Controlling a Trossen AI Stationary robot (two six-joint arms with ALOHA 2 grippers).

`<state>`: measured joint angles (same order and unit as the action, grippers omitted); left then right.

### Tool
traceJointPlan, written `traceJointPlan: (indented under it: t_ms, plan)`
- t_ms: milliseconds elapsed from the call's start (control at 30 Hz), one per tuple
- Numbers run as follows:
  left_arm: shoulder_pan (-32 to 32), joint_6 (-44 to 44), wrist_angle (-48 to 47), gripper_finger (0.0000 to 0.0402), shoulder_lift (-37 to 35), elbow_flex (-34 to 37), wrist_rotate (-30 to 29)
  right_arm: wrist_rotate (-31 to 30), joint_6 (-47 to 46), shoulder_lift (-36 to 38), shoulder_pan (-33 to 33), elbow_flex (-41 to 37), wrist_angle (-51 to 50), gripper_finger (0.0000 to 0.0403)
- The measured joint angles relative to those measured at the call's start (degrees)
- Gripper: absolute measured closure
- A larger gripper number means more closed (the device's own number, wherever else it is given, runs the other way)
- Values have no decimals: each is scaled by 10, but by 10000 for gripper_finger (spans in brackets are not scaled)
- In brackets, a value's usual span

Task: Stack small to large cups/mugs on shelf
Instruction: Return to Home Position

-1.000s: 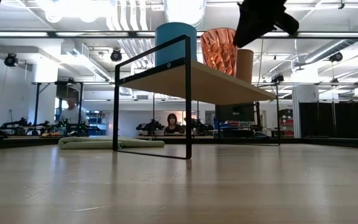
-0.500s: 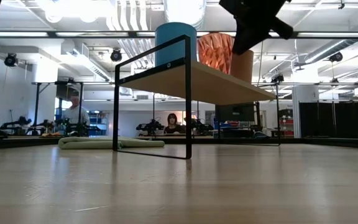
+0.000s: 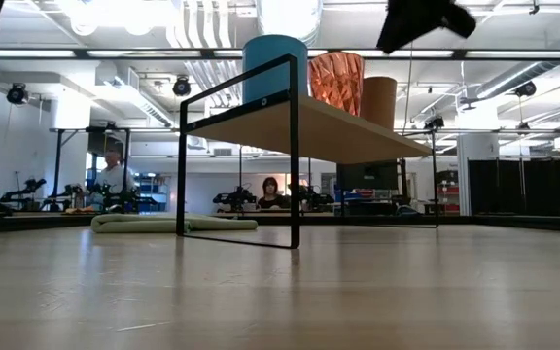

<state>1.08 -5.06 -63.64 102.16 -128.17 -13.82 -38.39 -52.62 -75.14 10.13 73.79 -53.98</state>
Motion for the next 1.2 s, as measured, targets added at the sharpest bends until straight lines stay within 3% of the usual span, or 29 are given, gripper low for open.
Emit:
traceJointPlan:
  t_ms: [367, 633, 800, 900, 1000, 1133, 1200]
  plan:
    - [0, -2, -53, 368, -78, 2, 0, 0, 53, 133, 71, 52, -72, 349]
    - [0, -9, -71, 368, -141, 11, 0, 3, 62, 223, 76, 56, -84, 349]
    - [0, -94, -74, 368, -165, 18, 0, 28, 113, 254, 77, 52, -70, 349]
    - [0, -126, -72, 368, -177, 20, 0, 50, 169, 256, 84, 44, -10, 349]
    - [-9, -151, -56, 368, -190, 20, 0, 76, 257, 247, 93, 15, 128, 349]
    - [-22, -154, -6, 368, -202, 21, 0, 160, 385, 219, 97, -35, 338, 349]
    - [-30, -142, 17, 368, -203, 22, 0, 174, 421, 208, 97, -44, 376, 349]
